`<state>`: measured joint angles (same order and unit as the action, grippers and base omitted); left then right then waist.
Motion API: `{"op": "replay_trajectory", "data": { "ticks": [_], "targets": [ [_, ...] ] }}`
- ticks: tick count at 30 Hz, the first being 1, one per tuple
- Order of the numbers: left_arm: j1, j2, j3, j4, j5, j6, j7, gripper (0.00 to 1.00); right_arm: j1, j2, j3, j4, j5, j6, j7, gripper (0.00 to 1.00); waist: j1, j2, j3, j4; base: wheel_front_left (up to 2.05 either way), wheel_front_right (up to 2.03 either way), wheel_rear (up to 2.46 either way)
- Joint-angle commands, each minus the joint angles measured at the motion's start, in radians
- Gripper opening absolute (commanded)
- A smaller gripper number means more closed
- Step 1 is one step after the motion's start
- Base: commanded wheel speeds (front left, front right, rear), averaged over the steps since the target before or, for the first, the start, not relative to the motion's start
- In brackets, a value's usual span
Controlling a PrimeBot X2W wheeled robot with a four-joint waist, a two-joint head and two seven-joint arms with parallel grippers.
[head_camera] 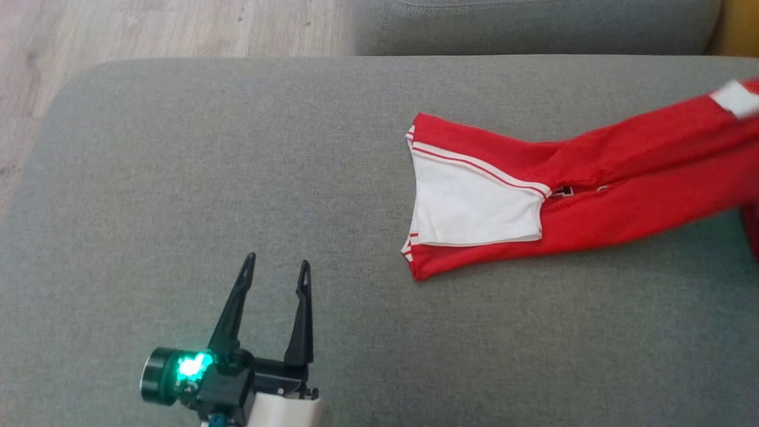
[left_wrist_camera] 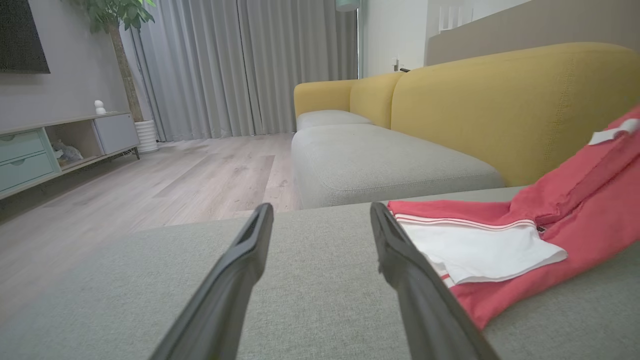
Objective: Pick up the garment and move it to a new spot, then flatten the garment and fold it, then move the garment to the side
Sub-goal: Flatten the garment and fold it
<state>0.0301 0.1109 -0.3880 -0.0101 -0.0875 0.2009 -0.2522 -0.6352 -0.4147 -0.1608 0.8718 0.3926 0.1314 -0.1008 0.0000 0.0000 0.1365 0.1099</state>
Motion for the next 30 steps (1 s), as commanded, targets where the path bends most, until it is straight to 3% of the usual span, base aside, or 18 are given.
{"op": "replay_trajectory", "data": {
  "ticks": [1,5,12,17,23,24,26,30],
  "targets": [
    [-0.021,-0.01,0.036,-0.027,0.007,-0.006,-0.01,1.0,-0.028,0.007,0.038,-0.076,0.025,-0.001,0.017,0.0,0.0,0.0,0.0,0.001,0.0,0.0,0.0],
    [-0.024,-0.018,0.038,-0.024,0.007,-0.012,-0.01,1.0,0.002,0.074,0.095,-0.277,0.105,-0.001,0.083,0.0,0.0,0.0,0.003,0.009,0.0,0.0,0.0],
    [-0.034,-0.029,0.04,-0.016,0.011,-0.028,-0.01,1.0,0.076,0.239,0.268,-0.511,0.095,-0.001,0.171,0.0,0.0,0.0,0.019,0.059,0.0,0.0,0.0],
    [-0.038,-0.037,0.041,-0.011,0.009,-0.035,-0.01,1.0,0.107,0.318,0.387,-0.486,0.047,-0.001,0.197,0.0,0.0,0.0,0.033,0.092,0.0,0.0,0.0],
    [-0.054,-0.047,0.032,0.0,0.005,-0.047,-0.01,1.0,0.118,0.362,0.491,-0.303,0.009,-0.001,0.156,0.0,0.0,0.0,0.045,0.134,0.0,0.0,0.0],
    [-0.057,-0.048,0.032,0.0,0.005,-0.048,-0.01,1.0,0.118,0.363,0.511,-0.282,0.018,-0.001,0.147,0.22,0.0,0.0,0.046,0.139,0.0,0.0,0.0],
    [-0.059,-0.05,0.033,0.002,0.005,-0.048,-0.01,1.0,0.12,0.364,0.558,-0.264,0.072,-0.001,0.123,1.0,0.0,0.0,0.045,0.144,0.0,0.0,0.0],
    [-0.052,-0.052,0.044,0.008,0.003,-0.047,-0.01,1.0,0.118,0.364,0.618,-0.28,0.189,-0.001,0.048,1.0,0.0,0.0,0.028,0.137,0.0,0.0,0.0]
  ]
}}
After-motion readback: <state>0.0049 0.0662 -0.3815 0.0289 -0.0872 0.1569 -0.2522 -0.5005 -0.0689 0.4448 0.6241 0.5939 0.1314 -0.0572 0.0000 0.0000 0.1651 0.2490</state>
